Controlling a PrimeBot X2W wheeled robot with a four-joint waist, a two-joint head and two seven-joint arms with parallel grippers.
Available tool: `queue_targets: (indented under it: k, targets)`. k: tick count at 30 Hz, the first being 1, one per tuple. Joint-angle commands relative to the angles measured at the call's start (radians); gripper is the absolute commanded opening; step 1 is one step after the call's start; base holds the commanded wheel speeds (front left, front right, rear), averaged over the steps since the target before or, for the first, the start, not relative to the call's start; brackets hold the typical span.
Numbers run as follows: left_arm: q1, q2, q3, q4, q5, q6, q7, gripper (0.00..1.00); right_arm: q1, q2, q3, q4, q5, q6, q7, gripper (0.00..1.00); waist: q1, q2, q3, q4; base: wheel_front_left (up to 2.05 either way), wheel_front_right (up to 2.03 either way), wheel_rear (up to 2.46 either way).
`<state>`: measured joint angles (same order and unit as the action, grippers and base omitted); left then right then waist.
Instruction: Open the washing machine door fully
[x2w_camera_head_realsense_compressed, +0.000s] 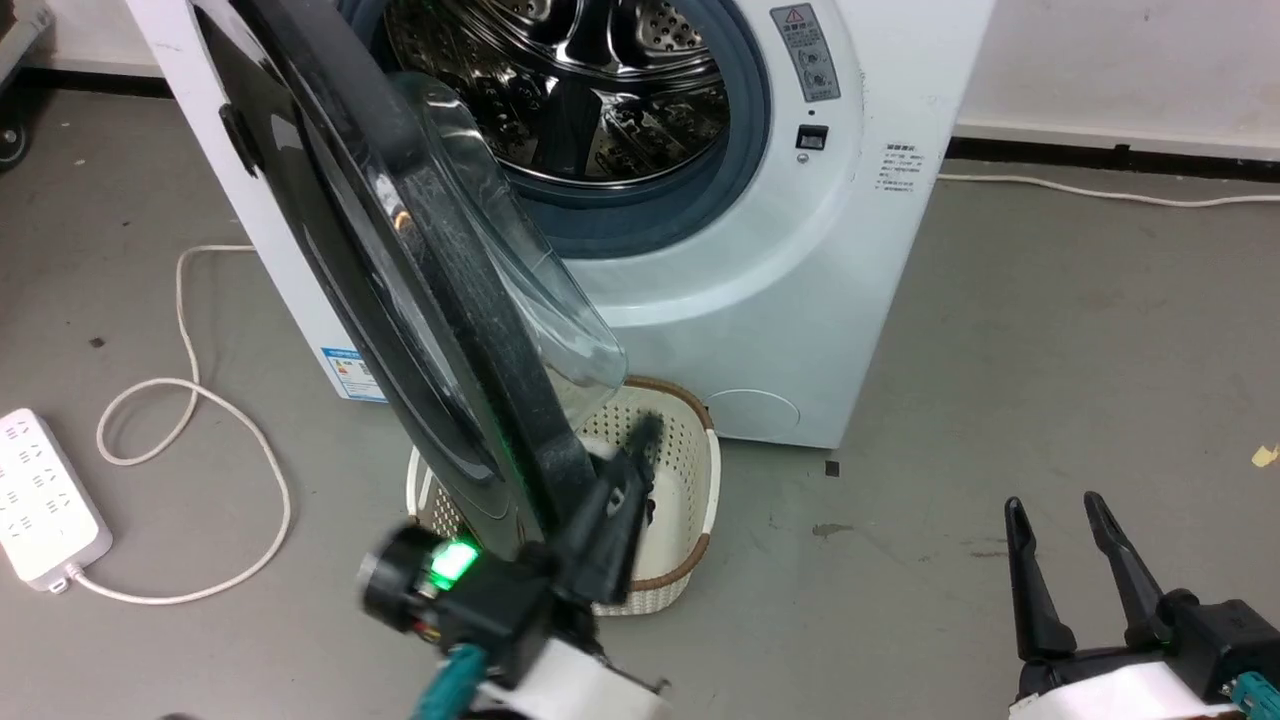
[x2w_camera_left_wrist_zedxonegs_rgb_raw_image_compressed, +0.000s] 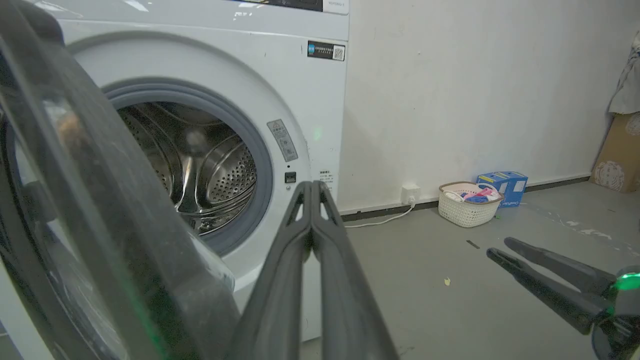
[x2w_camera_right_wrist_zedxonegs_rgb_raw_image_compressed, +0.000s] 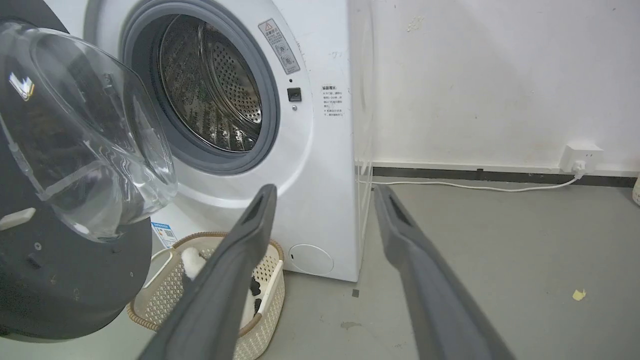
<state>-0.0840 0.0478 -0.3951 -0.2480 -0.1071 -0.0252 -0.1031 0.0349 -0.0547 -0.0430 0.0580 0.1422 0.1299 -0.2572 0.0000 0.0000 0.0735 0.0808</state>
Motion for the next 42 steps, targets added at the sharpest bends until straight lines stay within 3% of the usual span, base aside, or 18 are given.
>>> queue_targets:
  k: [1, 7, 17, 23, 33, 42]
  targets:
    - [0.014, 0.002, -0.009, 0.023, -0.010, 0.004, 0.010, 0.00, -0.010, 0.005, 0.001, 0.002, 0.005, 0.001, -0.004, 1.00, 0.0000, 0.0000, 0.003, -0.001, 0.00, 0.00, 0.00]
    - [0.015, 0.002, -0.022, 0.179, -0.029, 0.024, 0.059, 0.00, -0.014, 0.005, 0.001, 0.003, 0.010, 0.001, -0.005, 1.00, 0.0000, 0.0000, 0.017, -0.001, 0.00, 0.00, 0.00]
    - [0.010, 0.010, 0.022, 0.299, -0.053, 0.057, 0.011, 0.00, -0.009, 0.005, 0.001, 0.011, 0.010, 0.001, -0.005, 1.00, 0.0000, 0.0000, 0.011, 0.036, 0.00, 0.00, 0.00]
    - [0.051, 0.025, 0.023, 0.302, -0.063, 0.061, -0.005, 0.00, 0.011, 0.005, 0.000, 0.020, 0.009, 0.001, -0.005, 1.00, 0.0000, 0.0000, -0.015, 0.121, 0.00, 0.00, 0.00]
    - [0.077, 0.044, 0.041, 0.285, -0.077, 0.084, 0.001, 0.00, 0.023, 0.005, 0.013, 0.031, 0.004, 0.001, -0.005, 1.00, 0.0000, 0.0000, -0.027, 0.322, 0.00, 0.00, 0.00]
    - [0.050, 0.098, 0.168, 0.300, -0.137, 0.123, 0.003, 0.00, 0.003, 0.005, 0.028, 0.044, -0.013, 0.001, -0.005, 1.00, 0.0000, 0.0000, 0.011, 0.426, 0.00, 0.00, 0.00]
